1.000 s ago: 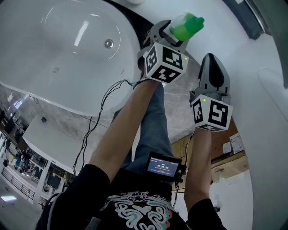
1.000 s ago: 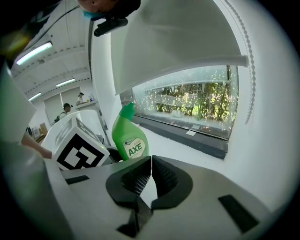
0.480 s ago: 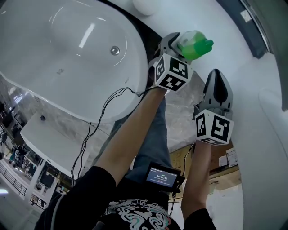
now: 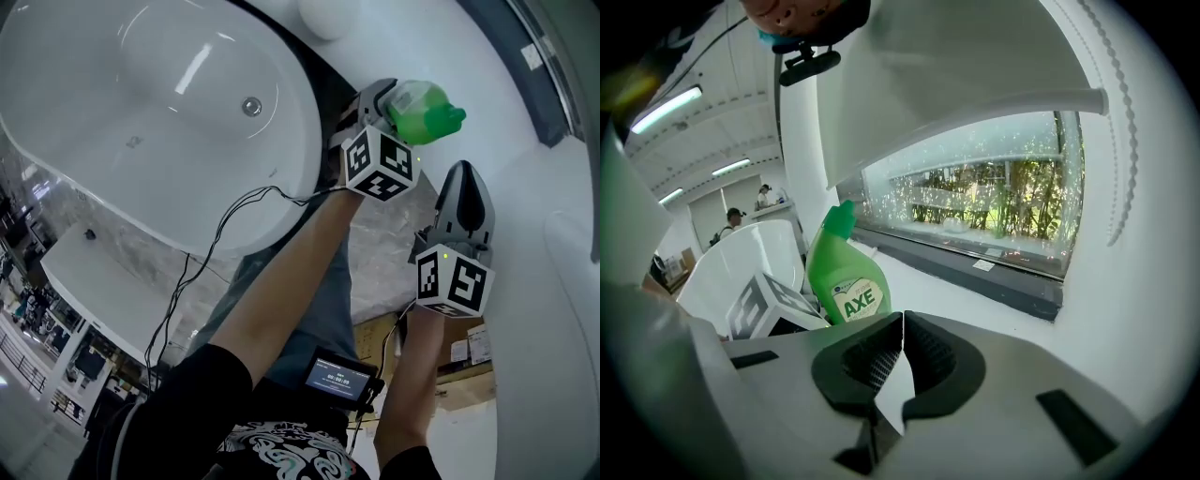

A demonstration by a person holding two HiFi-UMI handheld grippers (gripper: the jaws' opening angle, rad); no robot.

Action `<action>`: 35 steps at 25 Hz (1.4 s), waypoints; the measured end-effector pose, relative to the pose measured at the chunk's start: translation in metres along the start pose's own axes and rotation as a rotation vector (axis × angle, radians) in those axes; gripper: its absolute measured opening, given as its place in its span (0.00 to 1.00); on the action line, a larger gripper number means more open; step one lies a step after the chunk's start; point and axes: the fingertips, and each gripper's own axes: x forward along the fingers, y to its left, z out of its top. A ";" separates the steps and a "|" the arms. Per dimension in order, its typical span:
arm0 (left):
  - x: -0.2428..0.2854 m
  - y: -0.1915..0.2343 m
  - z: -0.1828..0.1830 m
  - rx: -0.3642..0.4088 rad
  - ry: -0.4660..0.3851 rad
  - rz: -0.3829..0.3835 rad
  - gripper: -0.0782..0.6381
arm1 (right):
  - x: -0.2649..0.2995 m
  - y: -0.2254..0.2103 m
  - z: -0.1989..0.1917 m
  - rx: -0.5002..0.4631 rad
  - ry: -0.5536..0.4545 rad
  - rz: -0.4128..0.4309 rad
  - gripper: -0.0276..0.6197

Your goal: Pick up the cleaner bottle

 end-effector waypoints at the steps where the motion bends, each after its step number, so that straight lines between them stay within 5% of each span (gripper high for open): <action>1: 0.000 0.000 0.000 0.002 -0.003 0.005 0.49 | 0.000 0.001 -0.001 0.002 0.000 0.001 0.09; 15: 0.012 0.002 -0.009 0.033 -0.020 0.042 0.47 | -0.004 0.006 -0.009 0.031 -0.015 0.042 0.09; 29: 0.009 0.002 -0.008 0.071 -0.057 -0.054 0.41 | -0.001 0.018 -0.011 0.008 -0.030 0.072 0.09; 35: 0.009 0.002 -0.007 0.009 -0.067 -0.107 0.40 | -0.001 0.015 -0.023 0.023 -0.023 0.057 0.09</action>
